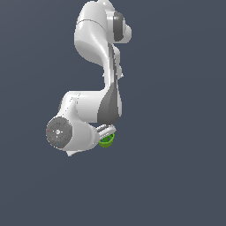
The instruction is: Pick up the object and move it to a goal position.
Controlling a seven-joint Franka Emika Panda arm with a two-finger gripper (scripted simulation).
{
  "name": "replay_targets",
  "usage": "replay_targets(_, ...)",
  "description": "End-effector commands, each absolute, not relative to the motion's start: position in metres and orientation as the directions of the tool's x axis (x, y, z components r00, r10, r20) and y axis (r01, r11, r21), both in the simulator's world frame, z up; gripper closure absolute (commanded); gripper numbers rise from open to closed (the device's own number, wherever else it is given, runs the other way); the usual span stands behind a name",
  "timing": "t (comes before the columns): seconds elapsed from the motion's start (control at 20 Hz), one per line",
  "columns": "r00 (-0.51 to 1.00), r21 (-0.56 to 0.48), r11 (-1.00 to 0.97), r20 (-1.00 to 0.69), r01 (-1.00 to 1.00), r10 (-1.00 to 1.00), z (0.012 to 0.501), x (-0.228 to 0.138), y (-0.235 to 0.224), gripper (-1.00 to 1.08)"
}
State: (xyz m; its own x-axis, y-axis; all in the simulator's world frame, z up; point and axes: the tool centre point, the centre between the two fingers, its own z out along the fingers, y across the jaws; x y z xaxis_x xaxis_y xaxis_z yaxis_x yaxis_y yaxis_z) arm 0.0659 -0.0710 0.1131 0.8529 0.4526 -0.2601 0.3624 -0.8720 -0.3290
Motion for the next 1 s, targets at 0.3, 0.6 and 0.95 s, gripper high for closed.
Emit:
replay_targets(0.3,0.813,-0.41,-0.822,-0.26,0.396,0.521,0.101,0.063,-0.082,-0.2)
replay_targets(0.6,0.802,-0.433,-0.806,-0.257,0.404,0.54,0.098,0.061,-0.085,-0.2)
replay_targets(0.95,0.802,-0.432,-0.807,-0.258,0.403,0.539,0.096,0.06,-0.085,-0.2)
